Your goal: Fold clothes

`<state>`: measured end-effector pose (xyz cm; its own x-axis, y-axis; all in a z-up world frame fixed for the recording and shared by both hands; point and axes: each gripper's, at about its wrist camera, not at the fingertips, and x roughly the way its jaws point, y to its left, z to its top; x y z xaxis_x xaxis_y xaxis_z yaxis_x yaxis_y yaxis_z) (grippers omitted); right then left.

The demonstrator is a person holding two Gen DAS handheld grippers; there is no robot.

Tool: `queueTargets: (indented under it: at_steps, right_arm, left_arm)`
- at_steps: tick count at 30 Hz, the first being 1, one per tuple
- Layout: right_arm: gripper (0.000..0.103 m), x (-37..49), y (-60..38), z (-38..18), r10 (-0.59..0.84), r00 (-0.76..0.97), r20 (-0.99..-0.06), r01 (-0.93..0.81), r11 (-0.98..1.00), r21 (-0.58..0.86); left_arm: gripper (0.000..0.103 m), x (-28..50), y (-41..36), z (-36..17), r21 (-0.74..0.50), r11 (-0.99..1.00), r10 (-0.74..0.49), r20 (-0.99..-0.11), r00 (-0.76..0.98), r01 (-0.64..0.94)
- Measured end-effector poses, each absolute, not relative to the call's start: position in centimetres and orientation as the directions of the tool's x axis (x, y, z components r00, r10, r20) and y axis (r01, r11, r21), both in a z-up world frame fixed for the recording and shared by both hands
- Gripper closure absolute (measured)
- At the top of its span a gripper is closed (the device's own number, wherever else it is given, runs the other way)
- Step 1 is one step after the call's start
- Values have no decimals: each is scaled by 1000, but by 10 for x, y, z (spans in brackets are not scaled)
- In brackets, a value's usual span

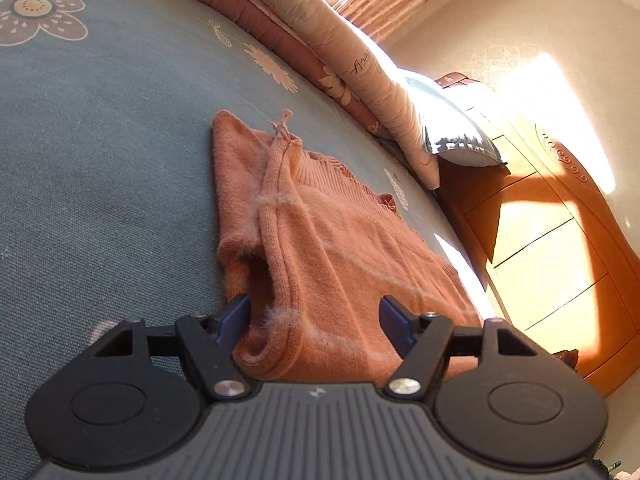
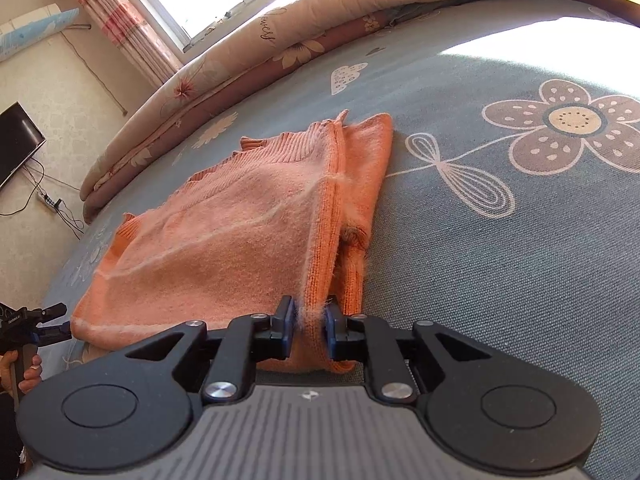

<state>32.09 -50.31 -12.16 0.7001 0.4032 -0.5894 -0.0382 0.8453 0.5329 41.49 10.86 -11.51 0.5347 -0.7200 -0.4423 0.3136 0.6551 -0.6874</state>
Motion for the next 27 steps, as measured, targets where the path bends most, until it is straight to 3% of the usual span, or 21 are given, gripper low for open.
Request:
queueTargets:
  at_steps: [4, 9, 10, 13, 15, 22, 27]
  right_arm:
    - [84, 323, -504, -122, 414, 698, -585, -43, 839, 543]
    - [81, 329, -505, -124, 441, 692, -572, -53, 821, 569]
    - [81, 329, -505, -125, 447, 692, -567, -55, 815, 576]
    - [86, 328, -506, -126, 453, 694, -560, -58, 810, 584]
    - [91, 327, -504, -120, 433, 696, -572, -59, 829, 556]
    - [93, 320, -503, -111, 381, 689, -617, -44, 871, 489]
    - [93, 316, -504, -105, 355, 717, -600, -39, 880, 474]
  left_arm:
    - [34, 424, 113, -123, -729, 609, -755, -411, 511, 314]
    - [39, 431, 102, -128, -701, 661, -727, -507, 463, 270]
    - [56, 430, 101, -129, -694, 671, -718, -521, 461, 261]
    - [92, 425, 100, -131, -670, 706, -683, -562, 466, 227]
    - [92, 422, 102, -127, -671, 712, -670, -560, 486, 208]
    - [92, 410, 111, -118, -668, 718, -658, -561, 502, 194]
    - [83, 407, 126, -125, -679, 722, -633, -570, 523, 133]
